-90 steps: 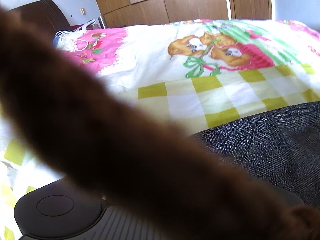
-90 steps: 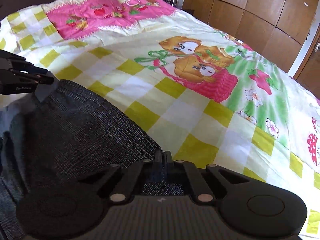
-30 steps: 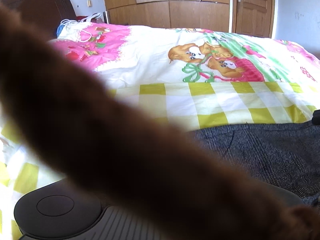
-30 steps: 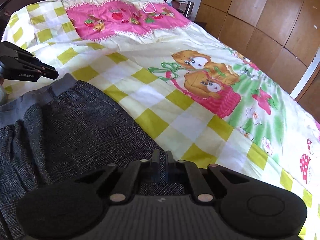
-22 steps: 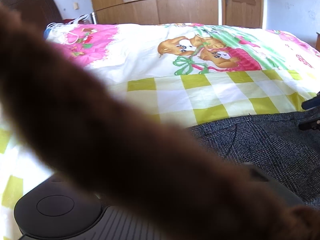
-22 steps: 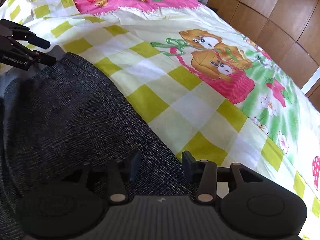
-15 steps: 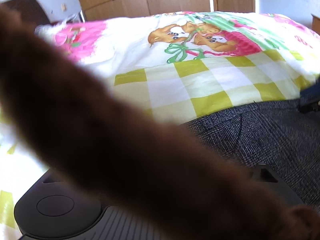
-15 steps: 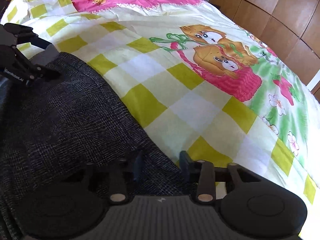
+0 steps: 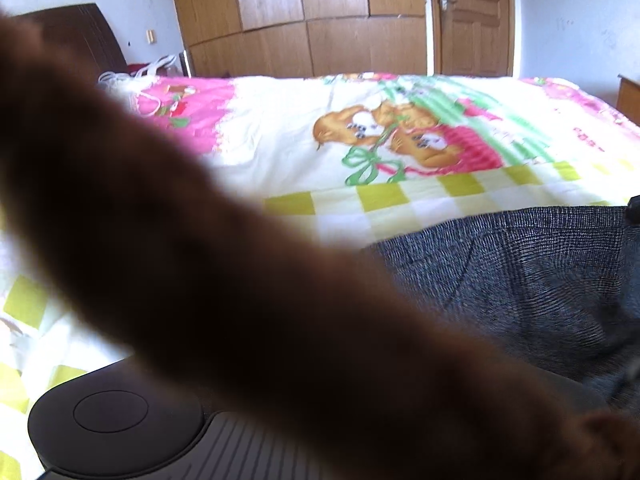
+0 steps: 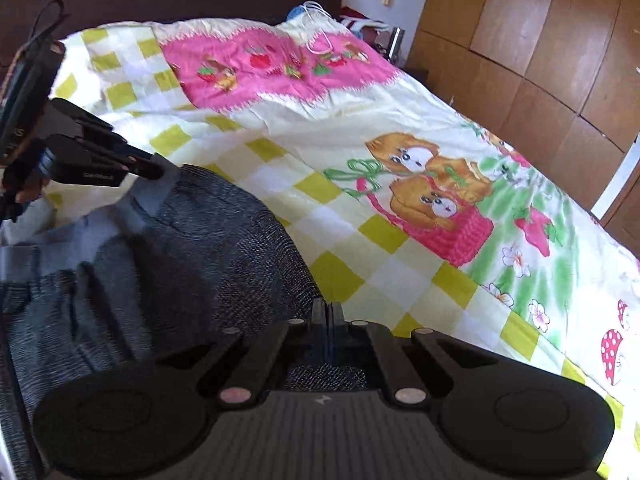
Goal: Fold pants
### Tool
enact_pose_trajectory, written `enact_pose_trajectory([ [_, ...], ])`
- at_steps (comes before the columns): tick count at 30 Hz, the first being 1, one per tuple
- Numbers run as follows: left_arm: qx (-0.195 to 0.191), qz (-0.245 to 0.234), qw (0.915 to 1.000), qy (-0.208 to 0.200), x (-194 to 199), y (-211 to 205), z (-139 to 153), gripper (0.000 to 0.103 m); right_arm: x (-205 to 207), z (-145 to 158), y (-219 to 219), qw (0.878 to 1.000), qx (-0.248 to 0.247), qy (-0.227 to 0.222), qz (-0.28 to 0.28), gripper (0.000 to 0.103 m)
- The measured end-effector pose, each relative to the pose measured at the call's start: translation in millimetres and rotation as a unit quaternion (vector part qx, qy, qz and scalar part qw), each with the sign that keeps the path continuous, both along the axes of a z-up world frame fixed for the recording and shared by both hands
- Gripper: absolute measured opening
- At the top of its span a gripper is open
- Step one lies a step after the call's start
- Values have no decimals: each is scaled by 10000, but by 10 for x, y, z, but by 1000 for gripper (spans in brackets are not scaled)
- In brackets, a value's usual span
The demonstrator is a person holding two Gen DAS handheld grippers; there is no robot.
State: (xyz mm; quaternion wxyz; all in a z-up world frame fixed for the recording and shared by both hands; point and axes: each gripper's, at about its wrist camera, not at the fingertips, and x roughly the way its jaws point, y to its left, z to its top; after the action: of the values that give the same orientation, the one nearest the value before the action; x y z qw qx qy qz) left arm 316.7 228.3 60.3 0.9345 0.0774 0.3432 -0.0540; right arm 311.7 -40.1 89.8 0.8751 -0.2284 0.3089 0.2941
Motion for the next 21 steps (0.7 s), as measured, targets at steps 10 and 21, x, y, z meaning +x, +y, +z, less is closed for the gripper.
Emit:
enact_pose_trajectory([
  [10, -284, -210, 9965, -758, -1448, 126, 312, 8, -1754, 252, 48, 9946, 380, 295, 917, 19],
  [21, 1222, 216, 9898, -707, -2124, 198, -227, 9, -2401, -682, 426, 9899, -474, 766, 1094, 19],
])
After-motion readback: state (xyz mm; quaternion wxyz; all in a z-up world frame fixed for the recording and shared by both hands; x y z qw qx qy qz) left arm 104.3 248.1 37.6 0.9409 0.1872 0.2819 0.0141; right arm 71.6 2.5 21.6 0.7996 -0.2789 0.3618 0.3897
